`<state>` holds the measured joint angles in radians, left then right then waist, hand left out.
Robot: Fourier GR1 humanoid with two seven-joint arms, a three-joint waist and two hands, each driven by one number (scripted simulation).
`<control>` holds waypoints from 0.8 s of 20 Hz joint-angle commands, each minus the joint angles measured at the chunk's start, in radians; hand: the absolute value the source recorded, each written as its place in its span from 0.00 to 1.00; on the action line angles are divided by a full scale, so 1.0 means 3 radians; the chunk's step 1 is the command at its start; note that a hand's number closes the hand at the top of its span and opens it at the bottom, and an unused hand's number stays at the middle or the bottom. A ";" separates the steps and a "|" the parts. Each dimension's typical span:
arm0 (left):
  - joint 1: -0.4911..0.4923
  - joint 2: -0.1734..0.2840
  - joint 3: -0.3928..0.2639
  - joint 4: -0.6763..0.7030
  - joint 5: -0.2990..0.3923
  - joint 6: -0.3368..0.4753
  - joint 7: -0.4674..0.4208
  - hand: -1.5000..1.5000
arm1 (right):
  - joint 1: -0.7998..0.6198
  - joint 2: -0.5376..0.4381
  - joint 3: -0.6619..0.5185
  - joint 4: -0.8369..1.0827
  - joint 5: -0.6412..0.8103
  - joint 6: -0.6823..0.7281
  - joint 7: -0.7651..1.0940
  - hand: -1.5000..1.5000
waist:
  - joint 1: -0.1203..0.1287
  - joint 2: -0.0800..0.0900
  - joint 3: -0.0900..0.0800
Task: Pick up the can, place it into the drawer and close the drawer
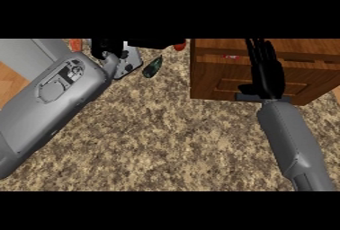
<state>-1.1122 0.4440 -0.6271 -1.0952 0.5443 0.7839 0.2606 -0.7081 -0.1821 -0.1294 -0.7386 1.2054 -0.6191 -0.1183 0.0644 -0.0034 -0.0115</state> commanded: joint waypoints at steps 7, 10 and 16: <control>0.0435 0.0194 0.0053 -0.0462 -0.0122 -0.0015 0.0067 0.00 | -0.0847 0.0008 -0.0232 0.1109 0.0049 -0.0416 -0.0004 0.00 | 0.0026 0.0068 0.0044; 0.0682 0.0205 0.0081 -0.0574 -0.0101 -0.0081 -0.0129 0.00 | -0.1056 -0.0014 -0.0257 0.1307 0.0136 -0.0403 0.0197 0.00 | 0.0118 0.0105 0.0041; 0.0667 0.0247 0.0061 -0.0754 -0.0223 0.0028 0.0045 0.00 | -0.1334 -0.0163 -0.0421 0.1508 -0.0016 -0.0337 -0.0007 0.00 | 0.0096 0.0098 0.0048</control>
<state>-0.9354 0.5106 -0.6148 -1.2852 0.4918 0.7784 0.2689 -1.0276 -0.2214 -0.2200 -0.3241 1.2338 -0.7219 -0.1034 0.0814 0.0217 -0.0010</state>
